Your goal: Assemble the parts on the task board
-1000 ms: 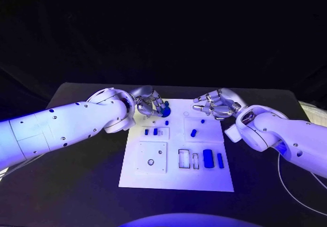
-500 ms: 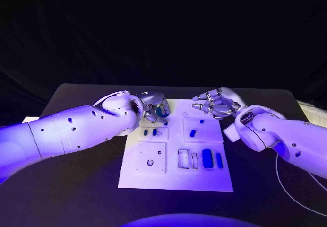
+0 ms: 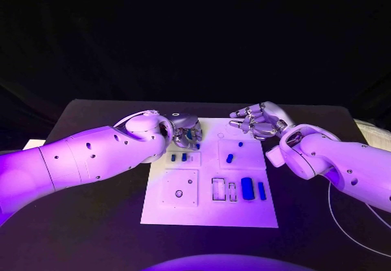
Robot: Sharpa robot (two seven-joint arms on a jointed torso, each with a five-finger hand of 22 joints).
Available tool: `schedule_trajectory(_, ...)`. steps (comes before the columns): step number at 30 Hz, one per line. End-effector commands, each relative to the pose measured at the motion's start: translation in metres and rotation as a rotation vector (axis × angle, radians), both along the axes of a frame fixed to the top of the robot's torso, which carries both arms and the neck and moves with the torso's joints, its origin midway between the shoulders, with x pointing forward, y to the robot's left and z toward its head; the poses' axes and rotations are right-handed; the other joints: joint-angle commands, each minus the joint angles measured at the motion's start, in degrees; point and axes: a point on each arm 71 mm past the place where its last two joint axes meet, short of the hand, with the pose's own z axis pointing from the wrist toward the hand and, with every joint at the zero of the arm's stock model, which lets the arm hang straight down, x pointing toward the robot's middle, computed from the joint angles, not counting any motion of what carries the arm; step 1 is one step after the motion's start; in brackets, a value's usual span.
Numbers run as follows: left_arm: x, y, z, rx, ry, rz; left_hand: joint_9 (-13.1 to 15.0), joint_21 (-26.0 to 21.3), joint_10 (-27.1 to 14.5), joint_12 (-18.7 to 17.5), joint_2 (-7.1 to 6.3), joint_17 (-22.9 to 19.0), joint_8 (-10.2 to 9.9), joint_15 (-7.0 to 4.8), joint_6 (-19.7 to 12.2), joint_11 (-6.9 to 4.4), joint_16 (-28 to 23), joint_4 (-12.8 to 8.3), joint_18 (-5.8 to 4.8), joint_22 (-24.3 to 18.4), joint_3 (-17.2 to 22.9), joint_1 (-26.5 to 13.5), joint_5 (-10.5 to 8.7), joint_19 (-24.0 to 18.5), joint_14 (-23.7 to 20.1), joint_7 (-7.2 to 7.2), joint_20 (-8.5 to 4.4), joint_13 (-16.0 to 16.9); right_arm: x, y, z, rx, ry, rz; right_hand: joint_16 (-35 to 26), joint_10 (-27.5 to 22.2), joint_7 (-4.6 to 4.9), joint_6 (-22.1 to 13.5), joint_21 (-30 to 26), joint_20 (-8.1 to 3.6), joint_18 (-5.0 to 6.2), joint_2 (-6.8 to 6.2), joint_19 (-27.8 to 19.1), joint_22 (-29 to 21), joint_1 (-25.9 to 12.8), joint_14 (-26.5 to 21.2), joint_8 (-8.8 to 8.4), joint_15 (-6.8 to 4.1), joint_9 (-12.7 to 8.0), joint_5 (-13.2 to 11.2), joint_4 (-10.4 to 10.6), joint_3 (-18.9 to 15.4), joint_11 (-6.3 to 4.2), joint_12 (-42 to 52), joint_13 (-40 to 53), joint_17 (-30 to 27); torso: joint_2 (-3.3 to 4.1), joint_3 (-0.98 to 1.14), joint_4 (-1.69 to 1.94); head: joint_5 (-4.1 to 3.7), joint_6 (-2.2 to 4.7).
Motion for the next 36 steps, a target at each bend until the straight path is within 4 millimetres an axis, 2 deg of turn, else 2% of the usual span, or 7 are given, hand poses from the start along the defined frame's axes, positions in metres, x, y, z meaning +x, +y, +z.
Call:
schedule_trajectory(1, -0.002, -0.005, -0.001, -0.001, -0.005, -0.02, -0.22, 0.94, 0.93, -0.58, 0.08, 0.12, -0.49, -0.13, 0.58, -0.02, 0.34, -0.31, -0.54, 0.68, 1.33, 1.01, 0.03, 0.6, 2.43, 0.1, -0.02, -0.38, 0.0, 0.0, 0.001, 0.005, -0.012, 0.003, -0.42, -0.47, 0.21, -0.23, -0.28, -0.16, 1.08, -0.1, -0.45, -0.2, 1.12, 1.19, 0.15, 0.14, 0.04, -0.06, -0.76, 0.22, -0.05, -0.4, -0.39, -0.19, -0.04, 0.01, 0.08, -0.22, -0.04)
schedule_trajectory(13, -0.003, -0.01, -0.008, 0.02, 0.01, -0.019, -0.92, 5.39, 4.57, -2.64, -0.5, -1.54, -0.66, -0.28, 2.77, -0.21, -0.12, -1.53, -1.22, 3.78, 7.06, 1.65, -0.03, 1.58, 2.59, 0.36, -0.23, -1.72, 0.0, 0.0, -0.001, 0.0, 0.003, 0.006, -0.73, -0.54, 0.23, -0.22, -0.47, -0.18, 1.13, -0.09, -0.56, -0.44, 1.45, 1.15, 0.16, 0.14, 0.04, -0.4, -1.02, 0.36, -0.04, -0.7, -0.76, -0.5, -0.01, 0.06, 0.0, -0.34, -0.18)
schedule_trajectory(16, -0.003, -0.011, -0.01, 0.031, 0.02, -0.015, -1.08, 6.28, 4.93, -3.1, -0.81, -2.37, -0.79, -0.28, 2.93, -0.22, -0.53, -1.71, -1.36, 4.38, 7.78, 1.26, -0.13, 1.74, 2.48, 0.37, -0.27, -1.93, -0.001, 0.001, 0.0, 0.0, 0.004, 0.008, -0.73, -0.54, 0.23, -0.22, -0.47, -0.18, 1.13, -0.09, -0.56, -0.44, 1.45, 1.15, 0.16, 0.14, 0.04, -0.4, -1.02, 0.36, -0.04, -0.7, -0.76, -0.5, -0.02, 0.07, 0.03, -0.57, -0.34)
schedule_trajectory(29, -0.001, -0.009, -0.015, 0.066, 0.045, 0.012, -1.46, 6.62, 5.16, -4.12, -1.26, -2.91, -1.11, -0.23, 2.84, -0.12, -0.66, -2.08, -1.42, 4.76, 9.05, 0.49, -0.42, 1.73, 2.47, 0.44, -0.24, -2.34, -0.001, 0.0, 0.0, -0.001, 0.006, 0.011, -0.98, -0.6, 0.26, -0.26, -0.63, -0.18, 1.16, -0.12, -0.67, -0.65, 1.39, 1.1, 0.15, 0.16, 0.04, -0.63, -1.02, 0.34, 0.0, -0.91, -1.0, -0.76, -0.04, 0.06, -0.01, -0.42, -0.58)
schedule_trajectory(36, 0.0, -0.012, -0.018, 0.089, 0.055, 0.024, -1.61, 7.49, 6.57, -4.23, -1.15, -3.2, -0.83, -0.37, 3.74, -0.31, -0.63, -3.47, -1.54, 5.45, 10.85, 1.02, -0.44, 1.78, 2.47, 0.42, -0.31, -2.3, -0.001, 0.001, 0.0, 0.0, 0.006, 0.014, -1.01, -0.54, 0.28, -0.26, -0.66, -0.17, 1.16, -0.06, -0.66, -0.66, 1.27, 1.11, 0.15, 0.18, 0.04, -0.73, -0.96, 0.33, 0.02, -0.86, -1.02, -0.75, -0.05, 0.07, -0.03, -0.49, -0.66)
